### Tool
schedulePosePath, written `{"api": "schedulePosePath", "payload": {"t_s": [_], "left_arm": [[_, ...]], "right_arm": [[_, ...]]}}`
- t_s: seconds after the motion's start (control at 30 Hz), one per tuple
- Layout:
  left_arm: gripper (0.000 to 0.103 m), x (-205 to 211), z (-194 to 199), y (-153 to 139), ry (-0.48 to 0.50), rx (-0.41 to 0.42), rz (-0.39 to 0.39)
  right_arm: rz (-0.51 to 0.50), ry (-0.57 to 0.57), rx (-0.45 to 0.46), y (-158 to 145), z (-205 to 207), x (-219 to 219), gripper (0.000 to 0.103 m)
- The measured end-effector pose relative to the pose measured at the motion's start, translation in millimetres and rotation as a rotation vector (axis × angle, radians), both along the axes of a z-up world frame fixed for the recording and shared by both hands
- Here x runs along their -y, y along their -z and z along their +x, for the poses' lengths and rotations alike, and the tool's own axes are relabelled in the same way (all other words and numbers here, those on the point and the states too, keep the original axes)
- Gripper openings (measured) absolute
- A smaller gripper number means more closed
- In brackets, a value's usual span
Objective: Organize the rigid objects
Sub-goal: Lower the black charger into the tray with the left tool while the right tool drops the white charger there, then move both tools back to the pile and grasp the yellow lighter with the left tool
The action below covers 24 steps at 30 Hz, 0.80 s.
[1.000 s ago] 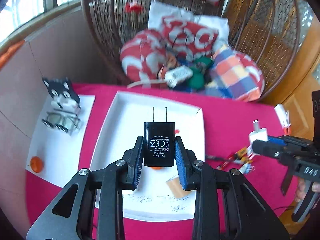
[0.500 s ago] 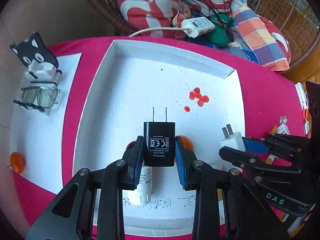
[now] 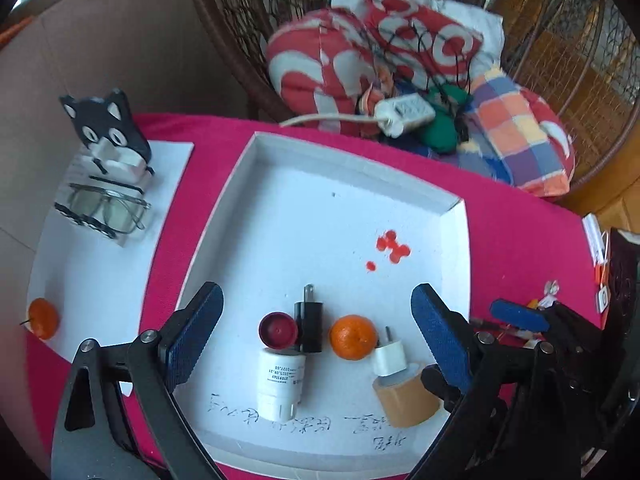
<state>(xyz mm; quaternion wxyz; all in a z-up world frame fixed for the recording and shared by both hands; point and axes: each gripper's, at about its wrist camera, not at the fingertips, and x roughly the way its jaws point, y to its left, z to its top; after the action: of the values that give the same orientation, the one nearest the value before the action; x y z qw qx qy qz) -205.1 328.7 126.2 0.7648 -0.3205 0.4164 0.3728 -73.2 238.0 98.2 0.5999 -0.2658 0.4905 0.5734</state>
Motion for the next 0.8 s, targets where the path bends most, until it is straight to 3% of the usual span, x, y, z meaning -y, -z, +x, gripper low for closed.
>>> {"api": "schedulePosePath", "payload": {"t_s": [0.13, 0.33, 0.8], "left_arm": [[0.096, 19, 8, -24, 0.029, 0.029, 0.058], [0.096, 48, 41, -37, 0.147, 0.034, 0.066], [0.096, 114, 135, -19, 0.374, -0.022, 0.018]], "right_arm": [[0.032, 0.050, 0.017, -10, 12, 17, 0.103], [0.083, 0.188, -0.010, -26, 46, 52, 0.103], [0.109, 0.528, -0.094, -28, 146, 175, 0.103]]}}
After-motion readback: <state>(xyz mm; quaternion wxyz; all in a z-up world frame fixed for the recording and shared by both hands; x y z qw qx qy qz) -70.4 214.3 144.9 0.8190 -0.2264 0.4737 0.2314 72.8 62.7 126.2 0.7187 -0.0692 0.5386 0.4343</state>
